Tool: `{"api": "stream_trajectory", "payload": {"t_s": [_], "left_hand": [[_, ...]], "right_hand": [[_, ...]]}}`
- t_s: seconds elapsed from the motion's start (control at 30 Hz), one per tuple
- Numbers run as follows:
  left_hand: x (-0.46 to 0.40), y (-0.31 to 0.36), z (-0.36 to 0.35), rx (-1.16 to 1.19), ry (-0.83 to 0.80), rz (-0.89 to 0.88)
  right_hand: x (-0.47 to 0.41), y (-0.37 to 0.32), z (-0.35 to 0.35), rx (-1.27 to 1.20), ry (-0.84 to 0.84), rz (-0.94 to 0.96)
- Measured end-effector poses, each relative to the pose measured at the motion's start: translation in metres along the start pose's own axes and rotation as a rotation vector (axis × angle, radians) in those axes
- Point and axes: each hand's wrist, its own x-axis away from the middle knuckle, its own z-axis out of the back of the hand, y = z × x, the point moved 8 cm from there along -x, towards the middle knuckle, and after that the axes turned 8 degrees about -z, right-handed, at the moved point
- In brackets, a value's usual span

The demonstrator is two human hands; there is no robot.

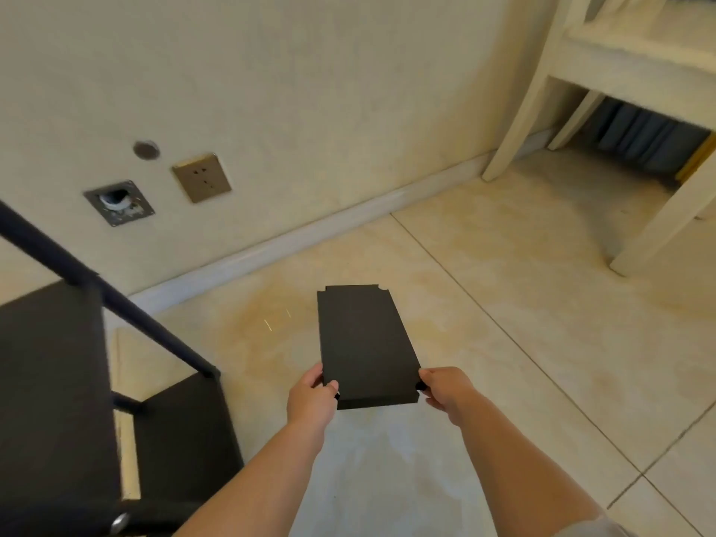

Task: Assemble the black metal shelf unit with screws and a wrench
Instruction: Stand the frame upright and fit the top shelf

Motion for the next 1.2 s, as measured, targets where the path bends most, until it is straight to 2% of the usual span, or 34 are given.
{"api": "stream_trajectory", "payload": {"t_s": [0.33,0.57,0.7,0.8,0.93,1.2], "left_hand": [[0.138,0.155,0.072,-0.035,0.140,-0.361],[0.236,0.214,0.124,0.061,0.228,-0.506],[0.290,0.242,0.158,0.081,0.246,-0.652],[0.326,0.260,0.186,0.057,0.247,-0.771],[0.365,0.279,0.230,-0.057,0.355,-0.898],[0.381,0.282,0.328,-0.164,0.649,-0.925]], "right_hand": [[0.196,-0.099,0.048,-0.091,-0.034,0.357],[0.308,-0.122,0.061,-0.218,-0.118,0.504],[0.371,-0.134,0.056,-0.278,-0.200,0.574],[0.414,-0.148,0.046,-0.287,-0.260,0.629],[0.463,-0.166,0.017,-0.276,-0.350,0.690],[0.527,-0.184,-0.072,-0.161,-0.496,0.849]]}}
